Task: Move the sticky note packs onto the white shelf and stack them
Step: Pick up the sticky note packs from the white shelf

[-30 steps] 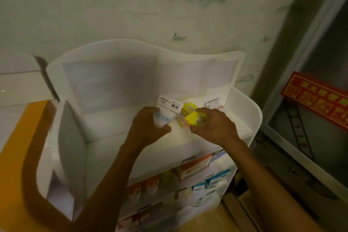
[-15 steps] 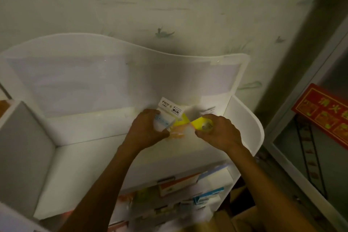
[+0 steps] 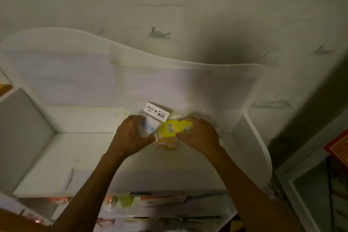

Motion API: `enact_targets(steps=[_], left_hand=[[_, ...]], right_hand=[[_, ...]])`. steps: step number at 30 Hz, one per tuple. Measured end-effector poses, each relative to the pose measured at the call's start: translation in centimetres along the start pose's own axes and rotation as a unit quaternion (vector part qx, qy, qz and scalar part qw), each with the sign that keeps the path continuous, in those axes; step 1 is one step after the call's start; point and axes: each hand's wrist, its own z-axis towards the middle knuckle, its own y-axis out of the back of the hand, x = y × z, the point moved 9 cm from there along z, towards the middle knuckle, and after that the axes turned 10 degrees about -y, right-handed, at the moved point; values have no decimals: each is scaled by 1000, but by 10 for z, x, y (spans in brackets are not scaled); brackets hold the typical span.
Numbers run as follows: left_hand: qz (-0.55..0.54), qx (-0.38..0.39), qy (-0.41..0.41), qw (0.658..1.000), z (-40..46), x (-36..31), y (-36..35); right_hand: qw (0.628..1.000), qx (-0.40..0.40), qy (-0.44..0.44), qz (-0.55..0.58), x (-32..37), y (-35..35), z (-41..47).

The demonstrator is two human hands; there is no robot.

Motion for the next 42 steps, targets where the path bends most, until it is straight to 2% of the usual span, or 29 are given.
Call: enact_targets(steps=[10, 17, 26, 34, 39, 42], left_hand=[[34, -1, 34, 999, -3, 32, 11], [29, 18, 41, 999, -1, 42, 2], [24, 22, 41, 999, 10, 43, -6], [25, 31, 35, 999, 17, 36, -13], [12, -3, 5, 1000, 23, 12, -20], [7, -11, -14, 1000, 25, -13, -36]], right_hand=[[993, 23, 58, -97, 48, -49, 49], [989, 6, 38, -143, 56, -66, 56], [992, 25, -7, -126, 56, -76, 61], [992, 40, 8, -121, 51, -65, 60], [984, 43, 43, -167, 42, -30, 68], [980, 73, 56, -174, 25, -4, 72]])
